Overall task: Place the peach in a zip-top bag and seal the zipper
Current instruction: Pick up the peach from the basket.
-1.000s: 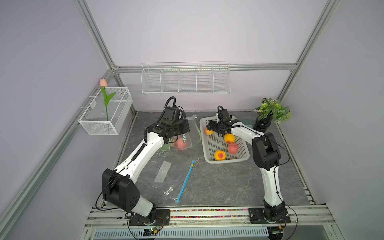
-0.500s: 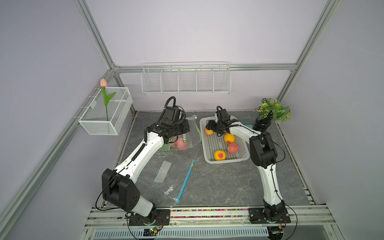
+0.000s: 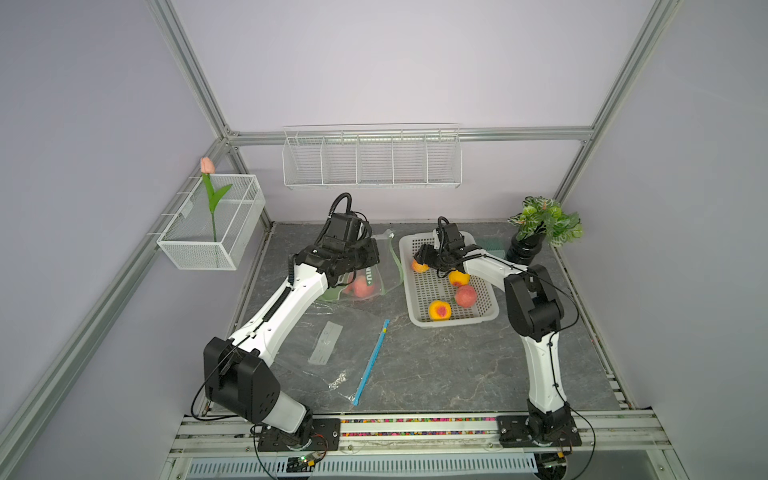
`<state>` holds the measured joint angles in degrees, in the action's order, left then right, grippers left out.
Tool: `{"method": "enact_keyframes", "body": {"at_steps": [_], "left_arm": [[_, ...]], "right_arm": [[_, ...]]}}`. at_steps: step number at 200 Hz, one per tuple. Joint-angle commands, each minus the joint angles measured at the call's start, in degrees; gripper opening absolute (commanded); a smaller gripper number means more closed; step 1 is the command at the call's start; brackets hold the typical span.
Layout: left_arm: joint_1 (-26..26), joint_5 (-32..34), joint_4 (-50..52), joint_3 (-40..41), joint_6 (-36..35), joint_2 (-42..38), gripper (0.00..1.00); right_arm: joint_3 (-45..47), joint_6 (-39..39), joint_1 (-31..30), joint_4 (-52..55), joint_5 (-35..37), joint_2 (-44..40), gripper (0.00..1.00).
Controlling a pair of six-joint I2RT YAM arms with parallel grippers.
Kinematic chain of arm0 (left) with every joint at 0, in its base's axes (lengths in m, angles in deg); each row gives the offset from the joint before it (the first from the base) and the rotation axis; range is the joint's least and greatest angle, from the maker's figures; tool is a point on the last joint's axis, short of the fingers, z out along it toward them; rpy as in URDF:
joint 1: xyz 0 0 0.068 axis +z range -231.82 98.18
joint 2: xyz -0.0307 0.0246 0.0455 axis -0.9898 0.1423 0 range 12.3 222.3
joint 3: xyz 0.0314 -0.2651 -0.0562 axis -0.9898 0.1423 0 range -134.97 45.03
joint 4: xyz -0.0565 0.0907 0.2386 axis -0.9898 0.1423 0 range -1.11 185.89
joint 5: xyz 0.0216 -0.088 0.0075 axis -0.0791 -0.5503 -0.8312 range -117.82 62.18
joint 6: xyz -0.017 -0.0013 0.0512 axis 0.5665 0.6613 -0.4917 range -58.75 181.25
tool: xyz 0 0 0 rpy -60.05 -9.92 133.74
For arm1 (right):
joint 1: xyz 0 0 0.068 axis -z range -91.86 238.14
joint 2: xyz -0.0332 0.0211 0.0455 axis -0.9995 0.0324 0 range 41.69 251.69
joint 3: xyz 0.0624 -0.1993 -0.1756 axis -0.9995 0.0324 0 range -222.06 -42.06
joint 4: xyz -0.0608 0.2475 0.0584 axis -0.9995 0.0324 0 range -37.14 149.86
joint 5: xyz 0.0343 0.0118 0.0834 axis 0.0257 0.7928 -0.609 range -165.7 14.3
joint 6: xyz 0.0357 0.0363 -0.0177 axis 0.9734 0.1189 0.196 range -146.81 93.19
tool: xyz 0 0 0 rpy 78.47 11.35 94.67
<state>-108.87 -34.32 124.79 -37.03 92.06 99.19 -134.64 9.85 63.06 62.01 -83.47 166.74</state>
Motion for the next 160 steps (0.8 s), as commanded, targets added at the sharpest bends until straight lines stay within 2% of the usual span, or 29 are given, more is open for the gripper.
{"method": "enact_keyframes", "body": {"at_steps": [1,84,120,160], "left_arm": [[0.19,-0.17,-0.22,0.24,-0.88,-1.2,0.0],[0.23,-0.18,-0.15,0.24,-0.7,-1.03,0.0],[0.24,-0.37,-0.22,0.25,-0.55,-0.92,0.0],[0.24,-0.27,-0.04,0.17,-0.15,-0.79,0.0]], "right_arm": [[2.98,1.62,0.54,-3.61,-0.14,-5.37,0.66],[13.91,-0.6,-0.02,-7.42,-0.62,-21.77,0.67],[14.63,-3.1,-1.56,-7.69,-2.27,-26.95,0.67],[13.39,-6.61,-4.44,-8.26,-5.24,-28.92,0.67]]}}
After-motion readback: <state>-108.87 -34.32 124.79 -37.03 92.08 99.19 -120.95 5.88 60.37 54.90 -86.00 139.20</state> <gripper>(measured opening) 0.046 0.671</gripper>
